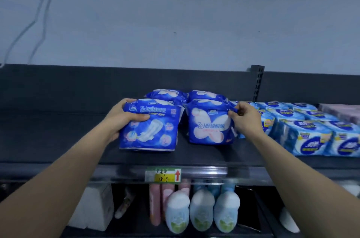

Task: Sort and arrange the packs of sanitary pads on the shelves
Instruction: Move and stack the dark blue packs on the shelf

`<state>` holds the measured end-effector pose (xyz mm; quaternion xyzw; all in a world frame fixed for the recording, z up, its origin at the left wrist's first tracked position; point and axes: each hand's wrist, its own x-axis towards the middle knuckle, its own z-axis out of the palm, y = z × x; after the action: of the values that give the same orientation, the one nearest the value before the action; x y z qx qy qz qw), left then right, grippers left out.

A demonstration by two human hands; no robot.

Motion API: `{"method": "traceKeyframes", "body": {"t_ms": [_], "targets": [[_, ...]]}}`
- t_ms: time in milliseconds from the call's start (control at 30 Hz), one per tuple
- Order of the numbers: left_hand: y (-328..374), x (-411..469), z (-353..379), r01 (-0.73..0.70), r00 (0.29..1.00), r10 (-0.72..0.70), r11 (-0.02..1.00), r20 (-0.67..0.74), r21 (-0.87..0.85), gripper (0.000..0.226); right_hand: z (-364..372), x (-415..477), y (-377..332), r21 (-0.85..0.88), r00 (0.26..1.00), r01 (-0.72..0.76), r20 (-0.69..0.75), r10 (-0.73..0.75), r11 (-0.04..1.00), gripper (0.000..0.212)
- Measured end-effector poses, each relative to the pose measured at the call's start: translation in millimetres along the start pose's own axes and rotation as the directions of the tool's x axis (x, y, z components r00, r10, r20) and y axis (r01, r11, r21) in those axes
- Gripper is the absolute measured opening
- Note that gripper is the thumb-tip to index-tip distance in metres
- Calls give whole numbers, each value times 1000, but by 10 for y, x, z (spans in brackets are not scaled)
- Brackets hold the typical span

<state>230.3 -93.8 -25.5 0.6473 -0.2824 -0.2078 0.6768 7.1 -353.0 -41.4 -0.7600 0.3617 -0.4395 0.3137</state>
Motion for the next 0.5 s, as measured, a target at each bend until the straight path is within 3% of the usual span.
{"method": "traceKeyframes", "body": {"t_ms": [267,367,500], "targets": [[-278,341,253,10,999,-12,999,-43,-36,77,8,146,113,-16,1000,-24,2,24,1000,31],[-332,463,269,27,1000,-26,999,-15,39,95,10,169,140,23,1000,-15,21,14,1000,29],[-275,514,347,42,998,-49,984,32,176,51,-6,163,147,9,998,10,67,-10,1000,41]]}}
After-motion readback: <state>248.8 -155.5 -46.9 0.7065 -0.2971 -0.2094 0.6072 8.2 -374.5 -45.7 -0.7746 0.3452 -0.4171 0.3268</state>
